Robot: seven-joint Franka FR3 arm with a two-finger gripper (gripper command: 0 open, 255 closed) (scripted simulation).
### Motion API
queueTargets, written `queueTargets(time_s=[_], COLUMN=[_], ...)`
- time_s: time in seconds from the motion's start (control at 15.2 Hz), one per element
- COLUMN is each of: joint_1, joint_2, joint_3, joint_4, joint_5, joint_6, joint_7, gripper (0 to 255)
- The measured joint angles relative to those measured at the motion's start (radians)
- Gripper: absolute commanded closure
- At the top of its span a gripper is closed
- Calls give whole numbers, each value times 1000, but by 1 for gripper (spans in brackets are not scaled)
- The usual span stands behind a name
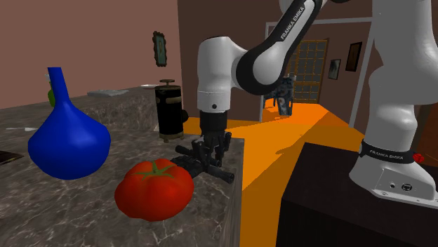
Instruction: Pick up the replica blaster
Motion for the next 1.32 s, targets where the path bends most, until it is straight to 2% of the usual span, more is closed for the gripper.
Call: queueTargets(time_s=[0.4,1.32], joint_1=[-1,-29], joint_2=[-6,-148], joint_3=[2,35], joint_4=[1,37], joint_5=[4,99], joint_6=[-6,-171], joint_7=[-2,-63], gripper=[255,255])
